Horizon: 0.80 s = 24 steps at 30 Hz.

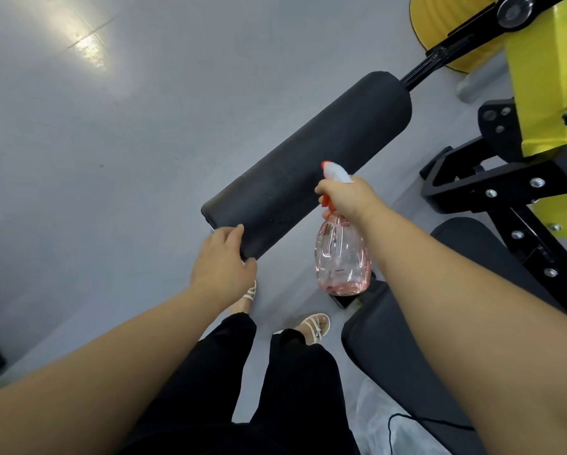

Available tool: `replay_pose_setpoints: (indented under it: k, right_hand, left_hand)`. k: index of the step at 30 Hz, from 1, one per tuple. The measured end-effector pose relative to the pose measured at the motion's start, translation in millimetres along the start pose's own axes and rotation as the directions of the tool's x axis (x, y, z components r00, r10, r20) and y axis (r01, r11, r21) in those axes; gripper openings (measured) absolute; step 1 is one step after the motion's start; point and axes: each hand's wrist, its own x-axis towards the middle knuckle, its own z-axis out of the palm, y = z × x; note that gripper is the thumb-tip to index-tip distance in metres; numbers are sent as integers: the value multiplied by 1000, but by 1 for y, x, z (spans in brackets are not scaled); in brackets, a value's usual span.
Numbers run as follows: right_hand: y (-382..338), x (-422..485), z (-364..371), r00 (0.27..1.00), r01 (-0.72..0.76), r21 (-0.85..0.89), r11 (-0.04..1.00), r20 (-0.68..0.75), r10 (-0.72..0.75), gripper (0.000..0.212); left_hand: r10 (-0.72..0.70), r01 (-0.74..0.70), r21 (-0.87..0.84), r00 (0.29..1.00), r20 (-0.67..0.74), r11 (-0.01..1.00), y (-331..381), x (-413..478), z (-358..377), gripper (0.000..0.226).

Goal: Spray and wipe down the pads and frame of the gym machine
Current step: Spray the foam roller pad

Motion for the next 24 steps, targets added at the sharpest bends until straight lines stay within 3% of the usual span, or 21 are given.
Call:
replay_pose_setpoints:
  k: [3, 6, 10, 17, 19, 24]
  right_hand:
    - [10, -6, 6, 996, -18, -39, 999, 88, 22, 33]
    - [14, -14, 10, 975, 35, -134, 990, 224, -5, 41]
    - [14, -26, 25, 893, 240, -325, 915, 443, -77, 41]
    - [16, -25, 40, 859, 247, -295, 923, 508, -67, 53]
    - [15, -22, 33, 883, 225, -264, 938, 463, -82, 52]
    - [11, -2, -1, 990, 10, 43, 999, 138, -16, 36]
  left_hand:
    - [-69, 69, 17, 997, -46, 997, -4, 13, -8, 63]
    - [-82, 82, 22, 997, -11, 996, -9, 27, -16, 63]
    - [-85, 84, 21, 995, 43, 996, -14, 28, -17, 60]
    - [-46, 44, 75, 999, 25, 996, -16, 19, -13, 58]
    - [-58, 57, 81, 998, 6, 995, -11, 20, -14, 57]
    - [-39, 39, 101, 999, 3, 994, 14, 38, -22, 60]
